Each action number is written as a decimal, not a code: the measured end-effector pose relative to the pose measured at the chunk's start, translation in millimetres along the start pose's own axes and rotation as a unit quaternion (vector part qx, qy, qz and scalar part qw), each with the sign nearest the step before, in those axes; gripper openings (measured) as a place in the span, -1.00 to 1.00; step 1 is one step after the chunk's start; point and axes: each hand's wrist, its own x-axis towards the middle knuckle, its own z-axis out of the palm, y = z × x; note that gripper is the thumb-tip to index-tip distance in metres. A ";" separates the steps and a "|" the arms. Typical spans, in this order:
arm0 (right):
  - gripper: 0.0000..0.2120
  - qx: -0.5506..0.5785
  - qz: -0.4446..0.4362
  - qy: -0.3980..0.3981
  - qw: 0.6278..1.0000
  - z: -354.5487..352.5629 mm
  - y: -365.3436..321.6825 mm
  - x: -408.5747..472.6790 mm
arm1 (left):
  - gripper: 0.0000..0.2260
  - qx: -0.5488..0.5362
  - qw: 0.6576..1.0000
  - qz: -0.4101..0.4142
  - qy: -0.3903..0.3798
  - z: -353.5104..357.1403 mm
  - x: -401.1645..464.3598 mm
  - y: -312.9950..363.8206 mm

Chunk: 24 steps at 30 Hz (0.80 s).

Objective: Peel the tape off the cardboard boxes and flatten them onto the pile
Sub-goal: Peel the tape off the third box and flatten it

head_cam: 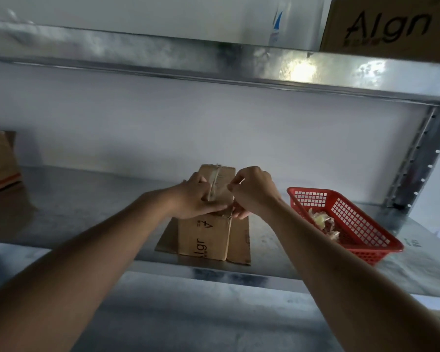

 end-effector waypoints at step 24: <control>-0.63 -0.280 -0.312 -0.142 0.897 -7.9 -2.8 20.4 | -0.42 -0.148 0.989 0.019 -0.008 -4.2 -11.2 -24.3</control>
